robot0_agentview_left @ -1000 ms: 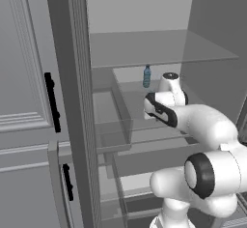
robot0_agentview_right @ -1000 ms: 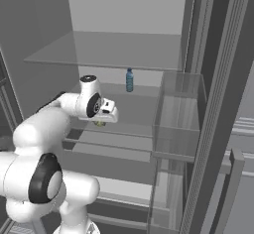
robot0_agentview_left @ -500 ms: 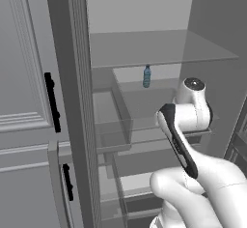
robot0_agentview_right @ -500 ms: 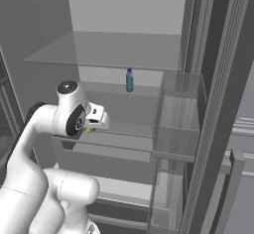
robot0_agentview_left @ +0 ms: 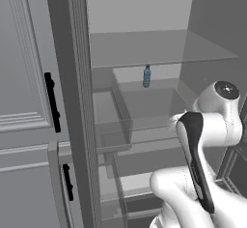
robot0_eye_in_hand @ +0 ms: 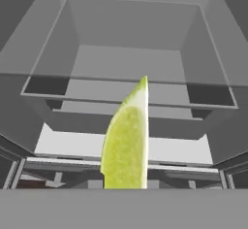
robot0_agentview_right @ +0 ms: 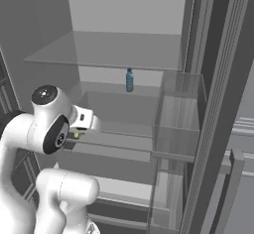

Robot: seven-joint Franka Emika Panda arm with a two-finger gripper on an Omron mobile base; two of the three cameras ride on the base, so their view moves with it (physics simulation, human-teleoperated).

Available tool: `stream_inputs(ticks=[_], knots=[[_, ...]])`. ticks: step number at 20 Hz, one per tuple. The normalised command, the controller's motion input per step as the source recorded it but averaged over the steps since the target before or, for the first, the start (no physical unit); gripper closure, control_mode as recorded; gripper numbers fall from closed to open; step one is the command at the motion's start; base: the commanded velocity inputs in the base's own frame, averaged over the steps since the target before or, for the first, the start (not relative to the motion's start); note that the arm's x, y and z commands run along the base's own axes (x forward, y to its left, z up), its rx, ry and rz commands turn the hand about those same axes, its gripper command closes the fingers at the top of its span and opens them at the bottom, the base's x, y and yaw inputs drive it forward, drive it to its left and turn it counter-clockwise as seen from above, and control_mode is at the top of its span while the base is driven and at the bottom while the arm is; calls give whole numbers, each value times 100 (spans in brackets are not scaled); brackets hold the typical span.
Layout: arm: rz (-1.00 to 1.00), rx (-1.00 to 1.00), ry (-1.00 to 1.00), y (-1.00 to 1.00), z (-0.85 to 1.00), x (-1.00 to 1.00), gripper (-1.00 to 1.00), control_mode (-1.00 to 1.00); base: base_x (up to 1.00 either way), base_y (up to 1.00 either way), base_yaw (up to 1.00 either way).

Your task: Grab a lemon wedge from the fridge and one ice cube from the ice bowl, and put them in the glass of lemonade.

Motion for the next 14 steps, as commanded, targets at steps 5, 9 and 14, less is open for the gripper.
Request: stream_inputs(ticks=[5,9,14], knots=[[0,0,-10,0,30,-86,100,-100,0,0,0],[0,-2,0,0,0,-46,100,100,-49,0,0],[0,0,0,0,0,0,100,100,-100,1,1]])
